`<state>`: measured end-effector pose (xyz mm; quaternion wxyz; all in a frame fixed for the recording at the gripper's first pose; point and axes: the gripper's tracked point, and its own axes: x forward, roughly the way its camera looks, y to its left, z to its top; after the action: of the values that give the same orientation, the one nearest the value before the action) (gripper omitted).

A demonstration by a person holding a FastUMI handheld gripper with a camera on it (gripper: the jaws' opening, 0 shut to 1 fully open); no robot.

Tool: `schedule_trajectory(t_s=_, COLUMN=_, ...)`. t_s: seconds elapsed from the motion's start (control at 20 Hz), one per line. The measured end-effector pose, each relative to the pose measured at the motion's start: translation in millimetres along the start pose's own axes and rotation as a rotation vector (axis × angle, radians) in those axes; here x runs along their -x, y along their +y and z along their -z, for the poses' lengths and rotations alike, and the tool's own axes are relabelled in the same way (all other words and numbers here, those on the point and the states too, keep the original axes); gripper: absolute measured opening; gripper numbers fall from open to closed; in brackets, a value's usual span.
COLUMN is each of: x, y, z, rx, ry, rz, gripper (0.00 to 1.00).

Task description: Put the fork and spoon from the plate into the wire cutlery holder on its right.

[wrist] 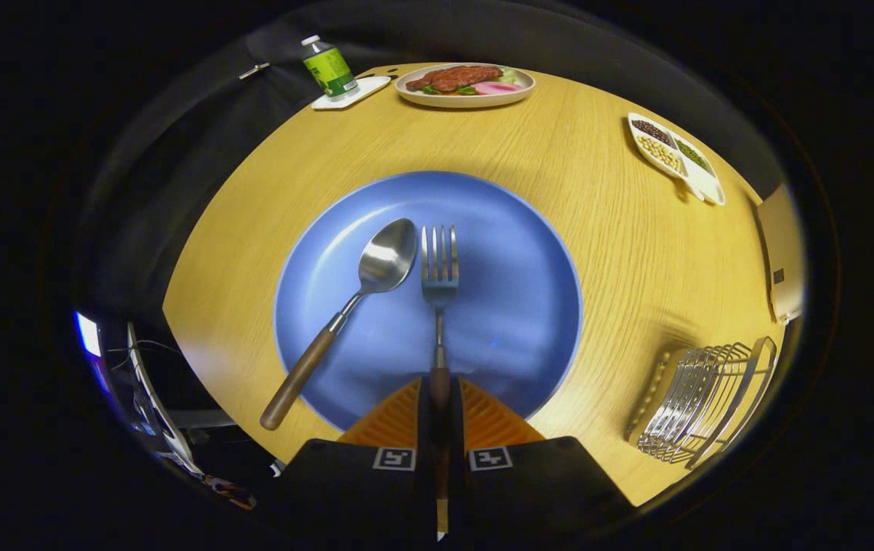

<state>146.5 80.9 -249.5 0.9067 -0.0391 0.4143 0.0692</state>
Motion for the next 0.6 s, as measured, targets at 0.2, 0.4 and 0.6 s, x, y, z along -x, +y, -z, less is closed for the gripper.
schedule_trajectory(t_s=0.2, x=15.1, y=3.6, z=1.1, rx=-0.048, ry=-0.01, rz=-0.053, gripper=0.06)
schedule_trajectory(t_s=0.4, x=57.1, y=2.6, z=-1.1, rx=-0.064, ry=-0.05, rz=-0.08, gripper=0.06)
schedule_trajectory(t_s=0.6, x=109.7, y=-19.9, z=10.1, rx=-0.052, ry=-0.062, rz=-0.062, gripper=0.06)
